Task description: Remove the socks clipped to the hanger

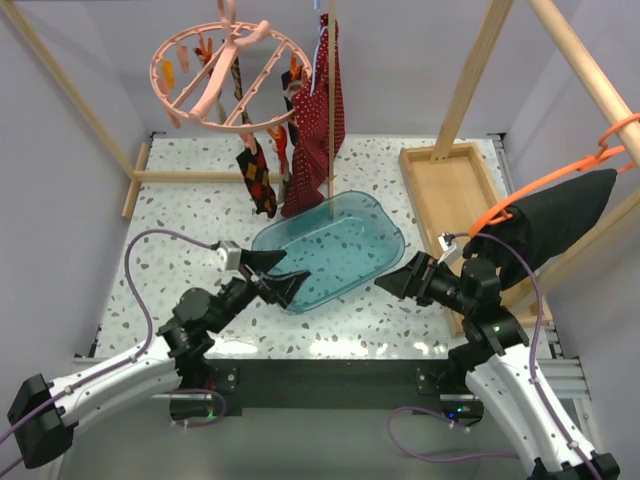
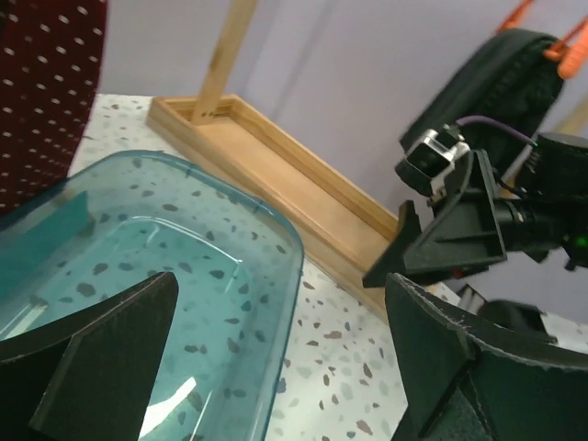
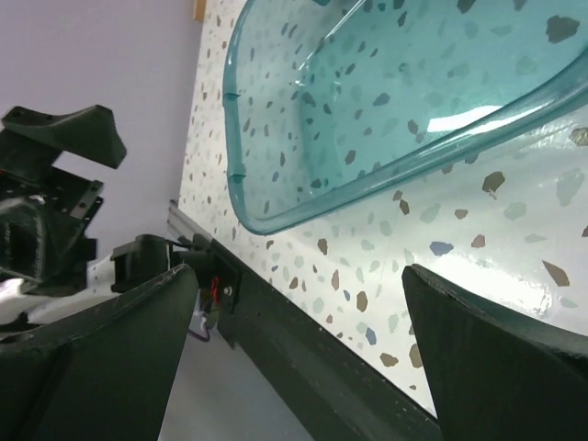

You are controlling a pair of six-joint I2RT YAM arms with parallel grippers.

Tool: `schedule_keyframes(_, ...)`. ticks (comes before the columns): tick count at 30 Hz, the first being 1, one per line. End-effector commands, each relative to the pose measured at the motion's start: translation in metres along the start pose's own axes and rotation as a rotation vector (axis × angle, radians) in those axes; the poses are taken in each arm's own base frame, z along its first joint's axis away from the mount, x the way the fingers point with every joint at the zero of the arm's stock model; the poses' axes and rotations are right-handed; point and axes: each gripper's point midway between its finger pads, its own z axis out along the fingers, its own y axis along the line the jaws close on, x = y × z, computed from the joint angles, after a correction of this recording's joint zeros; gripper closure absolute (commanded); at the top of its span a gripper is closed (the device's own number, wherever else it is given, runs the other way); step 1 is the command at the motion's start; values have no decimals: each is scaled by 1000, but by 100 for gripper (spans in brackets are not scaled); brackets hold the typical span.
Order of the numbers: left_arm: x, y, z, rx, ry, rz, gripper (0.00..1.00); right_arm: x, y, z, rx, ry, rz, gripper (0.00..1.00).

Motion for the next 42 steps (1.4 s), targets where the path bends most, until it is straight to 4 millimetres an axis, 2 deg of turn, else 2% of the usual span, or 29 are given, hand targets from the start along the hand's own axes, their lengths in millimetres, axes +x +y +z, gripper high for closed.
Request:
schedule_keyframes(1, -33, 30, 18, -295, -8, -57, 0, -29, 13, 7, 34, -30, -65, 1)
schedule_keyframes(2, -44, 32, 25, -349, -9, -70, 0, -34, 17, 9, 32, -40, -57, 1)
schedule_keyframes(3, -47, 46, 24, -449, -17, -90, 0, -37, 19, 14, 21, -40, -59, 1)
schedule_keyframes(4, -33, 57, 18, -534, 47, -122, 0, -39, 23, 17, 2, -41, -61, 1)
schedule_keyframes(5, -43, 52, 26, -537, 58, -96, 0, -39, 26, 21, -13, -36, -46, 1)
schedule_keyframes(7, -31, 47, 27, -499, 183, -5, 0, -34, 26, 37, -3, 1, -35, 2)
schedule_keyframes(8, -37, 41, 33, -482, 193, 12, 0, -29, 32, 44, 16, 25, -58, 1)
schedule_keyframes(10, -36, 34, 36, -443, 224, 32, 0, -21, 29, 60, 62, 70, -82, 2)
schedule_keyframes(11, -38, 32, 36, -435, 219, 23, 0, -15, 45, 66, 27, 85, -106, 1)
schedule_keyframes(12, -40, 32, 36, -435, 208, 19, 0, -16, 47, 71, 30, 75, -108, 1)
schedule_keyframes(13, -43, 32, 34, -438, 192, 13, 0, -12, 47, 80, 35, 93, -89, 1)
schedule_keyframes(14, -47, 34, 32, -448, 176, 9, 0, -13, 58, 84, 13, 87, -89, 1)
schedule_keyframes(16, -55, 35, 31, -446, 156, 0, 0, -10, 57, 96, 39, 98, -83, 1)
schedule_keyframes(17, -59, 40, 31, -451, 154, -6, 0, -9, 67, 100, 28, 107, -98, 1)
schedule_keyframes(21, -67, 59, 34, -443, 208, -87, 0, -3, 78, 117, 62, 133, -156, 1)
schedule_keyframes(22, -72, 62, 39, -438, 210, -113, 0, -10, 85, 121, 70, 115, -189, 1)
schedule_keyframes(24, -89, 59, 47, -364, 173, -151, 0, 1, 81, 130, 117, 156, -213, 1)
schedule_keyframes(25, -93, 59, 50, -354, 151, -147, 0, -8, 90, 135, 126, 127, -229, 1)
schedule_keyframes(27, -106, 64, 49, -389, 98, -124, 0, 3, 79, 142, 205, 178, -244, 1)
schedule_keyframes(28, -114, 66, 48, -403, 75, -110, 0, -6, 91, 146, 211, 157, -264, 1)
schedule_keyframes(30, -137, 71, 46, -437, -13, -72, 2, 9, 81, 151, 270, 229, -287, 1)
schedule_keyframes(31, -145, 69, 43, -433, -41, -57, 2, 5, 88, 154, 267, 218, -306, 1)
schedule_keyframes(33, -158, 74, 40, -448, -82, -39, 4, 11, 95, 160, 231, 260, -322, 1)
schedule_keyframes(35, -170, 75, 42, -422, -95, -23, 4, 14, 115, 162, 128, 289, -356, 1)
schedule_keyframes(38, -171, 89, 50, -403, -50, -25, 3, 3, 140, 161, 61, 270, -399, 1)
schedule_keyframes(39, -173, 94, 51, -402, -49, -29, 2, -7, 141, 161, 91, 234, -414, 2)
schedule_keyframes(40, -167, 107, 53, -414, -29, -47, 0, -19, 153, 161, 83, 205, -434, 1)
schedule_keyframes(41, -176, 110, 51, -367, -52, -64, 0, -22, 155, 159, 97, 207, -450, 1)
schedule_keyframes(42, -164, 120, 48, -356, -35, -92, 0, -26, 160, 158, 92, 200, -466, 1)
